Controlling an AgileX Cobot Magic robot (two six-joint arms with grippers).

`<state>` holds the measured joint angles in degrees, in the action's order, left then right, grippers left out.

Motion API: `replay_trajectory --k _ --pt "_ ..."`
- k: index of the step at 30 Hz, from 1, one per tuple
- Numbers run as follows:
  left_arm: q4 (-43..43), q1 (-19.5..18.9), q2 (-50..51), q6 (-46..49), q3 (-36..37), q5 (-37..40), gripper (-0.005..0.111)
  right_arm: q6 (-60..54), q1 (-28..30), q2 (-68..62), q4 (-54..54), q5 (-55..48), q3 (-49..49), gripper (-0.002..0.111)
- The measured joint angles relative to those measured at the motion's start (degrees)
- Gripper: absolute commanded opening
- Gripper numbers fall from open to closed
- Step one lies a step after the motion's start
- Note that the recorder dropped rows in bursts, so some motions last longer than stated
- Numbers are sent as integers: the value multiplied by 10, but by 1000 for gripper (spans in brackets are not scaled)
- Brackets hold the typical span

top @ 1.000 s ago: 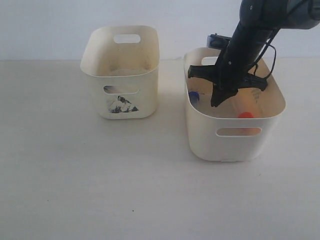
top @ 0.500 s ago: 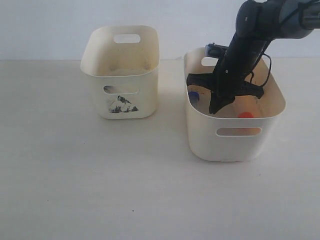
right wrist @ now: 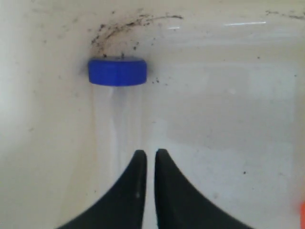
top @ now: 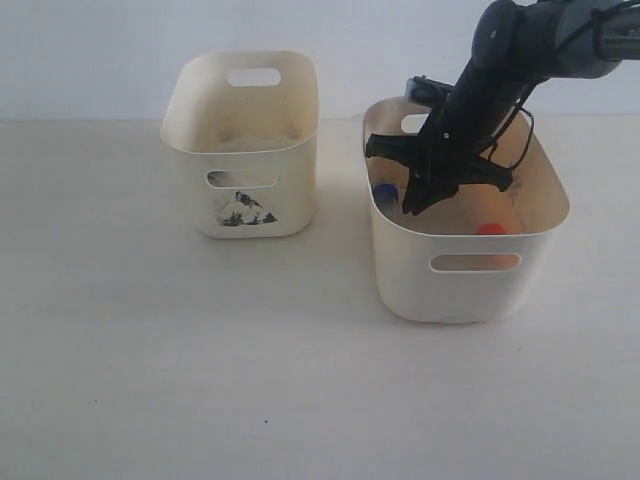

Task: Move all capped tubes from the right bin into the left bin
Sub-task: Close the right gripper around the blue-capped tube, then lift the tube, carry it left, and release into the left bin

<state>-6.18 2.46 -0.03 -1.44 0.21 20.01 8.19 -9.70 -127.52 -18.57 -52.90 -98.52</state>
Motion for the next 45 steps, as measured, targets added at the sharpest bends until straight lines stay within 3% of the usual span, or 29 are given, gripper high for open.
replay_trajectory --k 2,3,16,20,23,25,31,38,45 --pt "0 0 0 0 0 0 4 0 1 -1 -5 1 -1 61" --pt "0 0 0 0 0 0 4 0 1 -1 -6 2 -1 64" --pt "0 0 0 0 0 0 4 0 6 -35 -46 31 -2 65" --pt "0 0 0 0 0 0 4 4 6 -39 -45 23 -7 58" --pt "0 0 0 0 0 0 4 -4 9 -41 -77 13 -7 73" --pt "0 0 0 0 0 0 4 -18 9 -41 -90 11 -7 76" --pt "0 0 0 0 0 0 4 -19 4 -40 -68 15 -7 74" --pt "0 0 0 0 0 0 4 36 -7 -40 -13 18 -8 48" --pt "0 0 0 0 0 0 4 59 -10 -40 21 11 -9 47"
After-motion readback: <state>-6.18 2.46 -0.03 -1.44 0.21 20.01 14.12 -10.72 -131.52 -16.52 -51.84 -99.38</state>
